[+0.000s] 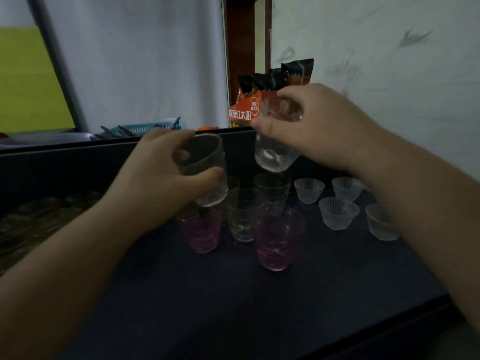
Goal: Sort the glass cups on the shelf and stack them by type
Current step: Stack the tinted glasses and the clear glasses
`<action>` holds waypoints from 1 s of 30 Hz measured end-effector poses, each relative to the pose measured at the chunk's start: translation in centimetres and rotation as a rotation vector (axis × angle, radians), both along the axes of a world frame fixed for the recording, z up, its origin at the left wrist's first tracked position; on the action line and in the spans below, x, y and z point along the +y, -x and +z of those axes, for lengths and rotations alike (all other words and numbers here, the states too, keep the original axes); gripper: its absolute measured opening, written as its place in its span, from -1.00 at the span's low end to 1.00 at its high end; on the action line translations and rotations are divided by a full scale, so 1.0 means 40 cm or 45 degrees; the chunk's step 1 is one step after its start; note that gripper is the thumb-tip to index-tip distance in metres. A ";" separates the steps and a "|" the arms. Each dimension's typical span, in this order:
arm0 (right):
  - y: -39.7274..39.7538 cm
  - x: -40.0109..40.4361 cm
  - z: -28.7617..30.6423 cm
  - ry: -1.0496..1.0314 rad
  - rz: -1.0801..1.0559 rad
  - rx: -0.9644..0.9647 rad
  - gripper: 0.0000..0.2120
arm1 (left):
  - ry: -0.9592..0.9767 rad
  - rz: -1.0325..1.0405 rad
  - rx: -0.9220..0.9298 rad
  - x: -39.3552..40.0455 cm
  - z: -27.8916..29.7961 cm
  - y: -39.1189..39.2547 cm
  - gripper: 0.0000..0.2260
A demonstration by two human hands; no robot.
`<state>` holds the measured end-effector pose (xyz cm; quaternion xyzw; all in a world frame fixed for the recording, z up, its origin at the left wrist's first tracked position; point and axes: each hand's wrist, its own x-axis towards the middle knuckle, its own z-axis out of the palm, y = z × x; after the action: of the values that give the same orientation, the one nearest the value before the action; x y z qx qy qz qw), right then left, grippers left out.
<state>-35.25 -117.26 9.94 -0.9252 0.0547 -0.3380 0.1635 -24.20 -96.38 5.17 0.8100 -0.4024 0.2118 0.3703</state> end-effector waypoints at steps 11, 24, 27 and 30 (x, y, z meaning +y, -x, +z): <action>-0.230 -0.198 -0.078 -0.033 0.002 0.358 -0.42 | -0.299 -0.036 0.299 -0.213 -0.042 -0.063 -0.23; -0.262 -0.203 -0.204 0.050 -0.009 0.612 -0.16 | -0.597 -0.069 0.371 -0.207 -0.095 -0.065 -0.30; -0.261 -0.201 -0.211 0.074 -0.013 0.608 -0.13 | -0.641 -0.082 0.403 -0.204 -0.096 -0.067 -0.34; -0.246 -0.208 -0.201 0.075 0.010 0.666 -0.07 | -0.690 -0.087 0.454 -0.203 -0.089 -0.065 -0.33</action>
<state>-25.41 -125.58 1.89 -0.9857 0.0818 -0.0882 0.1180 -21.58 -104.51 1.60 0.8895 -0.3999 -0.0606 0.2126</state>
